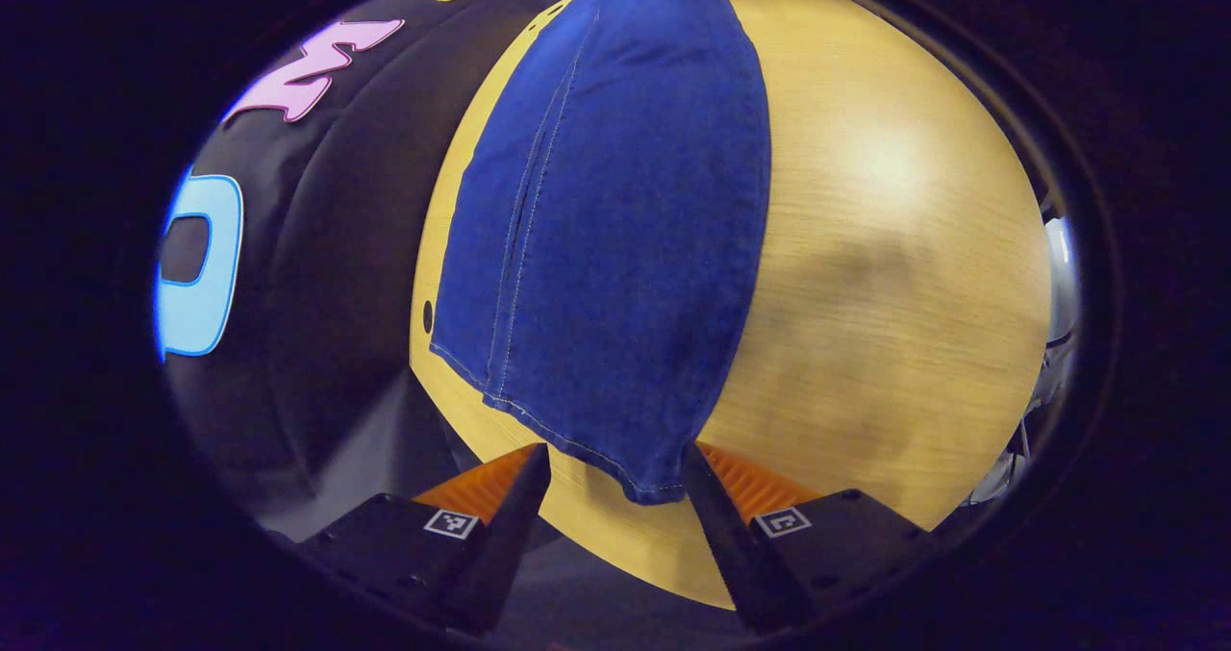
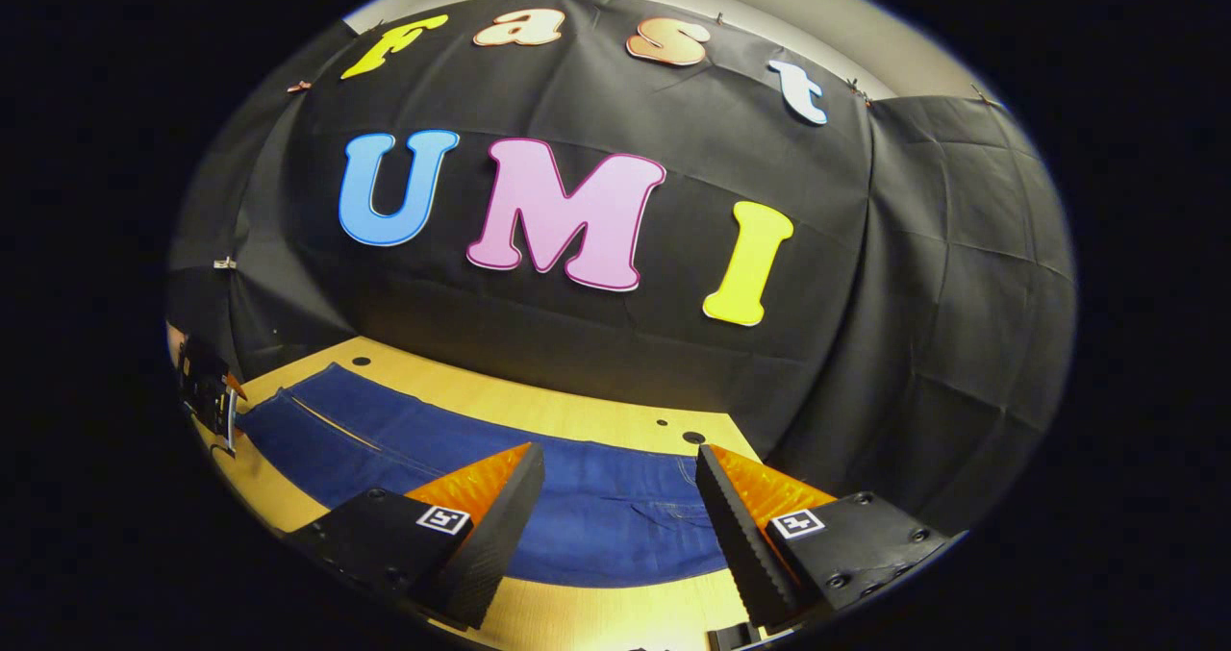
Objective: Grasp the waist and the cuffs of the jeans and fold them to make the two legs overlap; first hold the waist and fold one-third of the jeans toward the cuffs, then hold the cuffs and fold the remaining one-third in the same direction to finish folding.
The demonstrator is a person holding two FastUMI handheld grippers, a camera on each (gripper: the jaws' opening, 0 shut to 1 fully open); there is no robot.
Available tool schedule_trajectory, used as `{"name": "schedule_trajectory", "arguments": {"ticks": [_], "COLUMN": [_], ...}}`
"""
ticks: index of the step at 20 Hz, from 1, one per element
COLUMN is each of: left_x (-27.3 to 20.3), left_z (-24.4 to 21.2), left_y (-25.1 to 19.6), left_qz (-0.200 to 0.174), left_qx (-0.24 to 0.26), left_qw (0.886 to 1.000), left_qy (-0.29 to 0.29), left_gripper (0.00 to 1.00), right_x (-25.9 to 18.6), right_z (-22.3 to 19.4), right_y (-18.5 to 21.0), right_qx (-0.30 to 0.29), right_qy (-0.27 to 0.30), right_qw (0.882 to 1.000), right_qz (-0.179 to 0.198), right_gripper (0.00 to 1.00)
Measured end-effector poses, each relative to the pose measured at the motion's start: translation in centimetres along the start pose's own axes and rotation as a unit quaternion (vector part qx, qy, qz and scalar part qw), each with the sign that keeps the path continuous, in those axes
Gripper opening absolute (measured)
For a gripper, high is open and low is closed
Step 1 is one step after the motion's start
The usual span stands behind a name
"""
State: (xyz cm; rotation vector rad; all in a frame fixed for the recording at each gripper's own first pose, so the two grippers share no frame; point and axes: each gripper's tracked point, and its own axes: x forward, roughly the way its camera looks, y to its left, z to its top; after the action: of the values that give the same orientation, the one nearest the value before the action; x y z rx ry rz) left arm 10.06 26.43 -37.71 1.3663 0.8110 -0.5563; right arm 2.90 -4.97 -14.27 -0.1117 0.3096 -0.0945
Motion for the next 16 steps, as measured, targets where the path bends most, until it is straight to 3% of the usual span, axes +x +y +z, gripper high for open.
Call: {"name": "schedule_trajectory", "arguments": {"ticks": [3, 6, 7, 10, 14, 16], "left_x": [1.7, 3.1, 3.6, 4.3, 4.0, 3.9], "left_z": [0.3, 0.8, 1.0, 1.4, 1.6, 1.8], "left_y": [0.7, 1.8, 1.7, 2.0, 1.8, 1.5], "left_qz": [-0.027, -0.029, -0.034, -0.031, -0.048, -0.061], "left_qx": [-0.018, -0.010, -0.010, -0.011, -0.037, -0.043], "left_qw": [0.999, 1.000, 0.999, 0.999, 0.998, 0.997], "left_qy": [-0.005, -0.005, 0.001, 0.011, 0.023, 0.029], "left_gripper": [0.85, 0.55, 0.54, 0.17, 0.05, 0.06], "right_x": [0.9, 1.9, 2.3, 4.3, 7.3, 8.5], "right_z": [-1.2, -1.3, -1.3, -1.2, -2.3, -3.2], "right_y": [-0.5, -1.3, -1.9, -4.3, -8.6, -11.1], "right_qx": [-0.005, -0.019, -0.027, -0.053, -0.094, -0.122], "right_qy": [0.017, 0.018, 0.016, 0.010, 0.014, 0.019], "right_qw": [1.000, 1.000, 0.999, 0.998, 0.995, 0.992], "right_qz": [-0.004, -0.010, -0.012, -0.021, -0.025, -0.031], "right_gripper": [0.97, 0.97, 0.97, 0.97, 0.97, 0.97]}}
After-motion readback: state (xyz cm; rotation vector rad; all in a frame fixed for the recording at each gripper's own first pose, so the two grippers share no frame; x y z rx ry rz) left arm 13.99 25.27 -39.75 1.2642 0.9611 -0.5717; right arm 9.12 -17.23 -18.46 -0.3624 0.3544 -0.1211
